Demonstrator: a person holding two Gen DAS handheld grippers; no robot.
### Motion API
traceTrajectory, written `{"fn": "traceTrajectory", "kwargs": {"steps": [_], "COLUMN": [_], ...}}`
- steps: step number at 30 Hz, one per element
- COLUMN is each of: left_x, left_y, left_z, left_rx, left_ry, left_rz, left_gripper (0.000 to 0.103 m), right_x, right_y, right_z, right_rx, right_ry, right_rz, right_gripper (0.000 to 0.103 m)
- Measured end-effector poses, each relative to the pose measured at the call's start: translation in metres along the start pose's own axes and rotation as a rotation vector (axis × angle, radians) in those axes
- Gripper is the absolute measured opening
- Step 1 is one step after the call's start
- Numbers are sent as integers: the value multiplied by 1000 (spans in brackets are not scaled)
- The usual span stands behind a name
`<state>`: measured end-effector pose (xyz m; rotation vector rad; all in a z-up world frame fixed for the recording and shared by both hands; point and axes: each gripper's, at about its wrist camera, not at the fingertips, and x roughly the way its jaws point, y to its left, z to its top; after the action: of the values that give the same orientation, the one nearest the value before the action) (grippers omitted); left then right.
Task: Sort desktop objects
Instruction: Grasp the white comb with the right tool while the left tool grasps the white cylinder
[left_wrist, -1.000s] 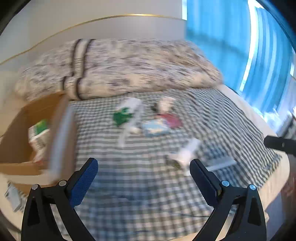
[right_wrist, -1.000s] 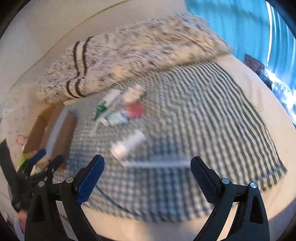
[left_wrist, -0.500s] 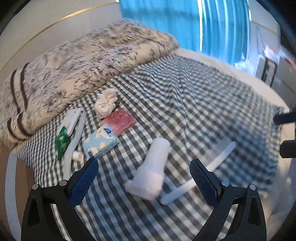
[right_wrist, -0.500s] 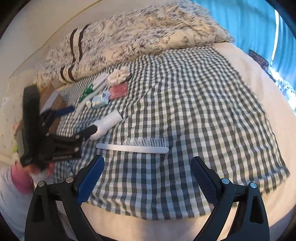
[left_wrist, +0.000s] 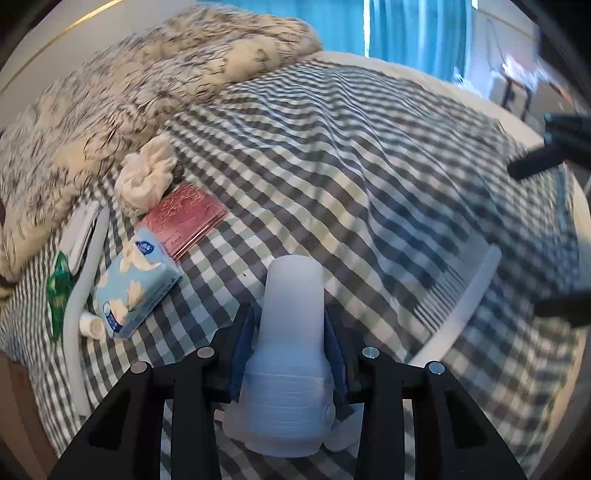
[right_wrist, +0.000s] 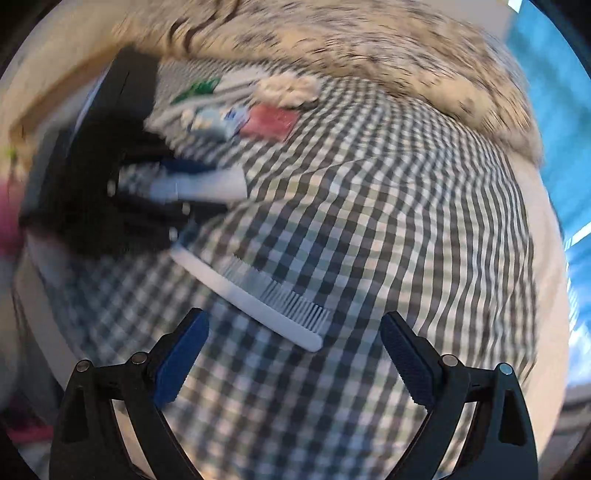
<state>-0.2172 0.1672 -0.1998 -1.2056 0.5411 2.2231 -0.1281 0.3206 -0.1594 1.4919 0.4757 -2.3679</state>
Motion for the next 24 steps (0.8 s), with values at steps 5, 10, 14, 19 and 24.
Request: {"fn": "traceTrajectory", "kwargs": {"steps": [5,10,14,19,24], "left_x": [-16,-51,-77,-93,-110], "left_y": [14,40,44,49,52], "left_z": [1,-7,-18,-32,-47], "left_rx": [-151,-333,-349,-378,-409], "left_ry": [6,5,-10,-8,-20], "left_rz": [118,241,268,270,280], "left_gripper": [32,32,32,32,32], "right_x": [10,39,48,44,11], "right_y": [18,41,40,32,18], "right_z": [-1,2,14,23,18], "right_rx": [-147,-261,-190,-6,279], "right_ry": [25,105,120,116,28], "right_rz": [-28,-78,-56,-56,114], "right_gripper": [86,65,52,12,4]}}
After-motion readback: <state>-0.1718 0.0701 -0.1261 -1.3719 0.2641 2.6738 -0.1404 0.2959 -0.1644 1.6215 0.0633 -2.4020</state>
